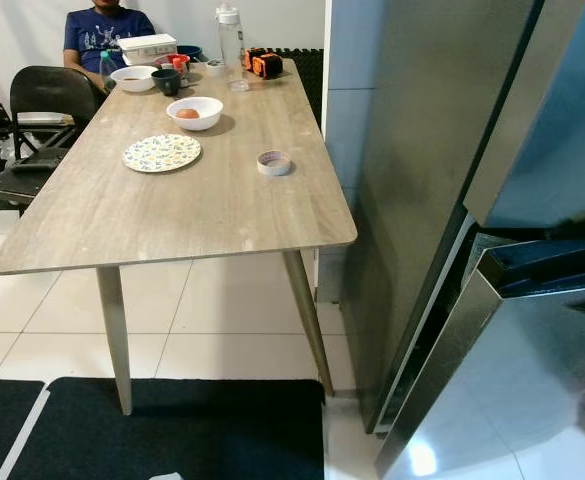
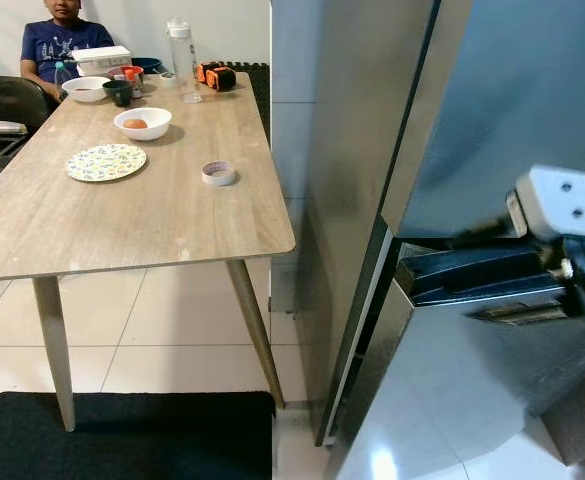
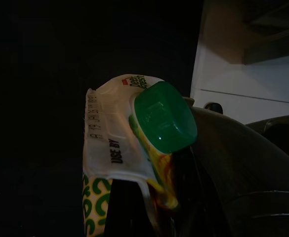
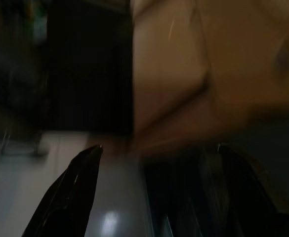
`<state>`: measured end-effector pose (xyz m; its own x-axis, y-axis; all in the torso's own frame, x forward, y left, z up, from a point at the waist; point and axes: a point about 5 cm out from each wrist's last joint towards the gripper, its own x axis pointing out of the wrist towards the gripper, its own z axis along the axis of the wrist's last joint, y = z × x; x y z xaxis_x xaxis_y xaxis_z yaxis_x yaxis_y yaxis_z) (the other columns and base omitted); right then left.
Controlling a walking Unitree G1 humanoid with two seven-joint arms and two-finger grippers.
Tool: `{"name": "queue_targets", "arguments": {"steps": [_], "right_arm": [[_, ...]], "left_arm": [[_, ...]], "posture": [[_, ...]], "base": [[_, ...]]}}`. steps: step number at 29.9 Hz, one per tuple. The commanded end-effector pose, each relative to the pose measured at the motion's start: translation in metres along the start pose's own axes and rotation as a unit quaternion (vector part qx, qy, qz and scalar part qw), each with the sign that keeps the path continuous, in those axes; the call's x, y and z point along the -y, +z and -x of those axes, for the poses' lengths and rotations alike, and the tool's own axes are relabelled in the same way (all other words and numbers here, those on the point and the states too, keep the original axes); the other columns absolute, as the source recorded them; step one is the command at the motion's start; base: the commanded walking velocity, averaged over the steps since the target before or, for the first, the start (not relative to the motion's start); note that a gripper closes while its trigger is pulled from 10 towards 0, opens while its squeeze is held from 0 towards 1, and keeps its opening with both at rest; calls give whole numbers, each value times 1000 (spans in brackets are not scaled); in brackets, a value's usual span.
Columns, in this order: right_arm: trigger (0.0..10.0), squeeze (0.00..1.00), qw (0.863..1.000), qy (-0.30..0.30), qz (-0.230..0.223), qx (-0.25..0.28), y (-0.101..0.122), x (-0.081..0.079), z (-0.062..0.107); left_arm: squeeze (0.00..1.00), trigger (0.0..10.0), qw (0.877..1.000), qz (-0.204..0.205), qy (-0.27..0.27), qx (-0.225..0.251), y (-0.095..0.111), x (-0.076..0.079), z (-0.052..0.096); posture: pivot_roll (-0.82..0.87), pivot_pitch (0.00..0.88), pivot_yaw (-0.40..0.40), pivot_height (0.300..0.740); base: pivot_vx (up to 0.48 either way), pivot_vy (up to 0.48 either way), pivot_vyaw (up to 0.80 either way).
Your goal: Restocking fridge
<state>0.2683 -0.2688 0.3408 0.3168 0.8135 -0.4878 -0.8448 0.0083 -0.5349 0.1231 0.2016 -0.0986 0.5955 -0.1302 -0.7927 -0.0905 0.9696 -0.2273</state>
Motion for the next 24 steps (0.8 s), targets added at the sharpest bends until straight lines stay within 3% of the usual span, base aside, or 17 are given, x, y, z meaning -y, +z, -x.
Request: {"name": "queue_targets", "arguments": {"steps": [1,8,9,11,12,13,14,15,17,21,23,24], "right_arm": [[10000,0,999,3,7,31,7,0,-3],[9608,0,996,18,-18,88,1,-9,-33],[5608,0,994,28,-35,98,-4,-18,-52],[5608,0,993,32,-43,101,-5,-22,-59],[3725,0,993,33,-48,103,-8,-25,-68],[3725,0,993,33,-48,103,-8,-25,-68],[1490,0,993,33,-51,105,-9,-27,-74],[0,0,990,30,-63,121,-8,-30,-87],[0,0,989,30,-67,126,-8,-31,-90],[0,0,983,53,-102,144,-8,-47,-117],[0,0,983,53,-102,144,-8,-47,-117],[0,0,981,63,-115,141,-12,-53,-125]], "left_arm": [[0,10000,999,8,-18,-34,-17,9,2],[0,10000,999,11,-18,-34,-18,9,2],[0,10000,999,11,-19,-34,-18,9,2],[0,10000,999,10,-19,-34,-18,9,2],[0,10000,999,11,-19,-33,-18,10,2],[0,10000,999,11,-19,-33,-18,10,2],[0,10000,999,11,-19,-33,-18,10,2],[0,10000,999,12,-20,-32,-18,10,2],[0,10000,999,12,-20,-32,-18,10,2],[0,10000,999,13,-20,-33,-18,10,2],[0,10000,999,13,-20,-33,-18,10,2],[0,10000,999,13,-20,-33,-18,10,2]], "posture": [[-112,87,-43,740],[-112,87,-43,740],[-106,87,-37,740],[-106,87,-37,740],[-106,87,-37,740],[-106,87,-37,740],[-106,87,-37,740],[-106,87,-37,740],[-106,87,-37,740],[-100,82,-36,740],[-100,82,-36,740],[-100,82,-36,740]], "base": [[0,0,0],[0,0,0],[0,0,0],[0,0,0],[0,0,0],[0,0,0],[0,0,0],[0,0,0],[0,0,0],[0,0,0],[0,0,0],[0,0,0]]}}
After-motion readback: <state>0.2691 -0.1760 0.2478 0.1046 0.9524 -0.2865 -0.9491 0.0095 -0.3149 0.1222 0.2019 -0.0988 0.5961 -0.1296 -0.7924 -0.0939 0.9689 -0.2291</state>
